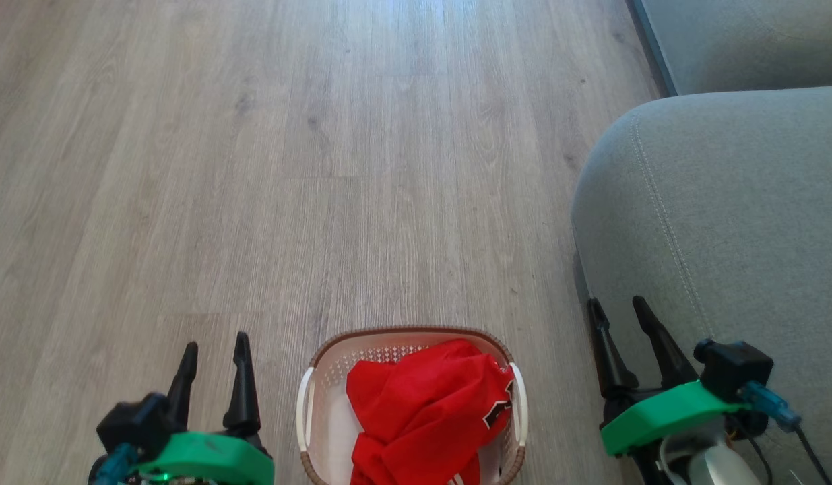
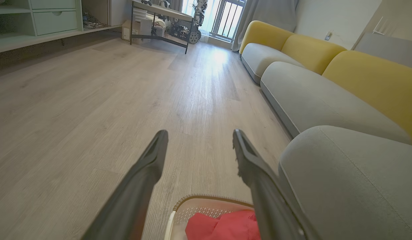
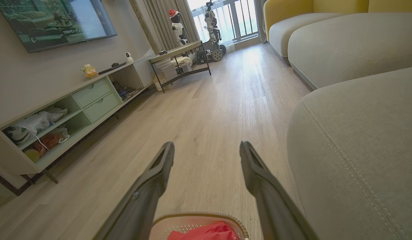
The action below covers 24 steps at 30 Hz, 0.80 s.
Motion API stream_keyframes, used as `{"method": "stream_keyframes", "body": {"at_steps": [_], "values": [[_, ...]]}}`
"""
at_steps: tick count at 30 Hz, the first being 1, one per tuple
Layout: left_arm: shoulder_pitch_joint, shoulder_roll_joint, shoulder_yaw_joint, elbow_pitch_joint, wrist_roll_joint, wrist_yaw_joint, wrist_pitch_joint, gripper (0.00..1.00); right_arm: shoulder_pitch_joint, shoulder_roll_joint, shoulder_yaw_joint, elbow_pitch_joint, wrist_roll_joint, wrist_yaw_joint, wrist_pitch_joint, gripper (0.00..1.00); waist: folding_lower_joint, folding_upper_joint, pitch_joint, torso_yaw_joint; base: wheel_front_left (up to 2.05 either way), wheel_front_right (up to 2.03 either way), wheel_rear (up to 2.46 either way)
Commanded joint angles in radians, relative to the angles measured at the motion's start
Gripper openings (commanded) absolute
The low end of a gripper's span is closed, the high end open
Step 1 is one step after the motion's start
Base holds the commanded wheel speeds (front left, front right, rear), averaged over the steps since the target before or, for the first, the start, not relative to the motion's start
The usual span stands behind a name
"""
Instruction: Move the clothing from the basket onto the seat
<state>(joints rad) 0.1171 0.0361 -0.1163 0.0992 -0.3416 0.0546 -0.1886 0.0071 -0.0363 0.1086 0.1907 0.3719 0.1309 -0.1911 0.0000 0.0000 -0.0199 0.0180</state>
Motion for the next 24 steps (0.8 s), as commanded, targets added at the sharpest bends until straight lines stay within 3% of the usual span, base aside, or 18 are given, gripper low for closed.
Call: {"method": "stream_keyframes", "body": {"at_steps": [1, 15, 24], "values": [[-0.013, 0.012, 0.023, -0.042, 0.034, 0.009, -0.019, 1.00, -0.053, -0.012, 0.027, -0.043, -0.034, 0.000, -0.016, 1.00, 0.0000, 0.0000, 0.000, 0.001, 0.00, 0.00, 0.00], [0.003, 0.014, 0.018, -0.052, 0.187, 0.032, -0.060, 1.00, -0.057, -0.013, 0.049, -0.053, -0.209, 0.000, -0.057, 1.00, 0.0000, 0.0000, 0.000, 0.001, 0.00, 0.00, 0.00], [0.010, 0.014, 0.021, -0.038, 0.200, 0.038, -0.073, 1.00, -0.057, -0.014, 0.049, -0.055, -0.266, 0.000, -0.071, 1.00, 0.0000, 0.0000, -0.003, 0.003, 0.00, 0.00, 0.00]]}}
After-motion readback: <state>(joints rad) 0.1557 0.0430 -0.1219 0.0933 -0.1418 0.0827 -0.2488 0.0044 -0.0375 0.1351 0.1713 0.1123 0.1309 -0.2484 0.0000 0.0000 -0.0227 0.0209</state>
